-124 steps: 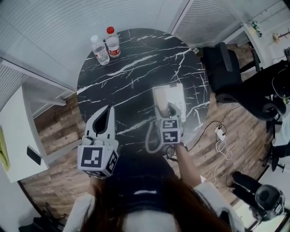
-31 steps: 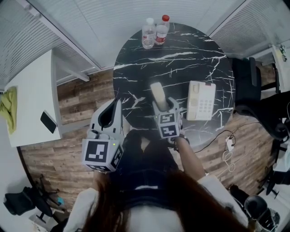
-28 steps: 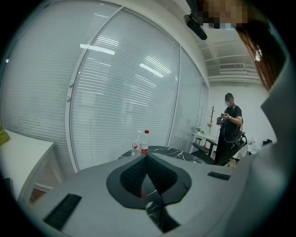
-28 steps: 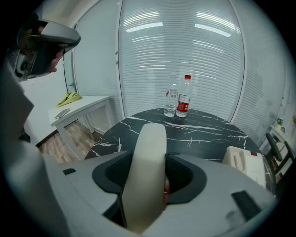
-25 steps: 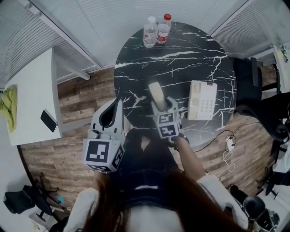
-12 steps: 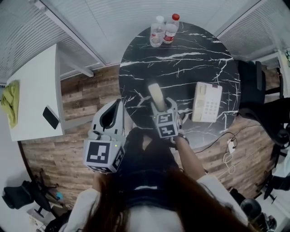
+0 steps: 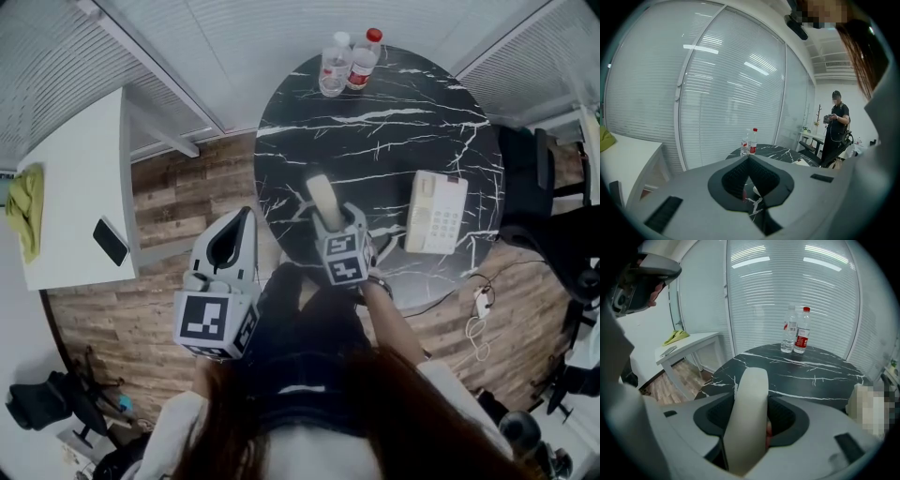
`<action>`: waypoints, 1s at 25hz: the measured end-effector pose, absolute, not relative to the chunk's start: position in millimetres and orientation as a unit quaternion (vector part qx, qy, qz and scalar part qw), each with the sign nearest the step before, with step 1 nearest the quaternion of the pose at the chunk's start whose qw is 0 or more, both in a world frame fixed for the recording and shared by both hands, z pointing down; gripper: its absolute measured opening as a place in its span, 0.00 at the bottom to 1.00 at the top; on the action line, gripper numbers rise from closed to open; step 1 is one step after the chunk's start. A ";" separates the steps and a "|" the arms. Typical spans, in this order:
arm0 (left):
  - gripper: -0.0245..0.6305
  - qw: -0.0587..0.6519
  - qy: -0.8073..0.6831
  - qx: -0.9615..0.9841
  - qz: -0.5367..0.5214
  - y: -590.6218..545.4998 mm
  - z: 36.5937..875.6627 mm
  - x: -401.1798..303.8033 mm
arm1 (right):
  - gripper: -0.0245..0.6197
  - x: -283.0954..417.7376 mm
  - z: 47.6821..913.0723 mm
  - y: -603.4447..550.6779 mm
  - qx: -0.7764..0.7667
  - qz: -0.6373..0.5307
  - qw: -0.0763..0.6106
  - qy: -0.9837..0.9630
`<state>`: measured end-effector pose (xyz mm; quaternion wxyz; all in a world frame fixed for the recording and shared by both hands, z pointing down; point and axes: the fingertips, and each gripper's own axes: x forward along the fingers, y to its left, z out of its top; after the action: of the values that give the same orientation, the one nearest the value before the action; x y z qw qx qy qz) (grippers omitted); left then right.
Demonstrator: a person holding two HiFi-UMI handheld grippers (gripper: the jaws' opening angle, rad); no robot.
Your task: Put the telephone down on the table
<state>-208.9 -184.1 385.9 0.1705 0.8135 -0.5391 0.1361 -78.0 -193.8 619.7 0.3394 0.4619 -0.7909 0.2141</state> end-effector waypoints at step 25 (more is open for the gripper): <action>0.04 0.168 -0.531 0.818 0.145 -184.0 388.3 -221.7 | 0.40 -86.9 638.8 -193.1 0.475 0.211 0.344 -0.782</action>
<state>-221.7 -184.0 388.3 0.1679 0.8180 -0.5306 0.1454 -86.9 -193.1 638.8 0.3438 0.4748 -0.7822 0.2108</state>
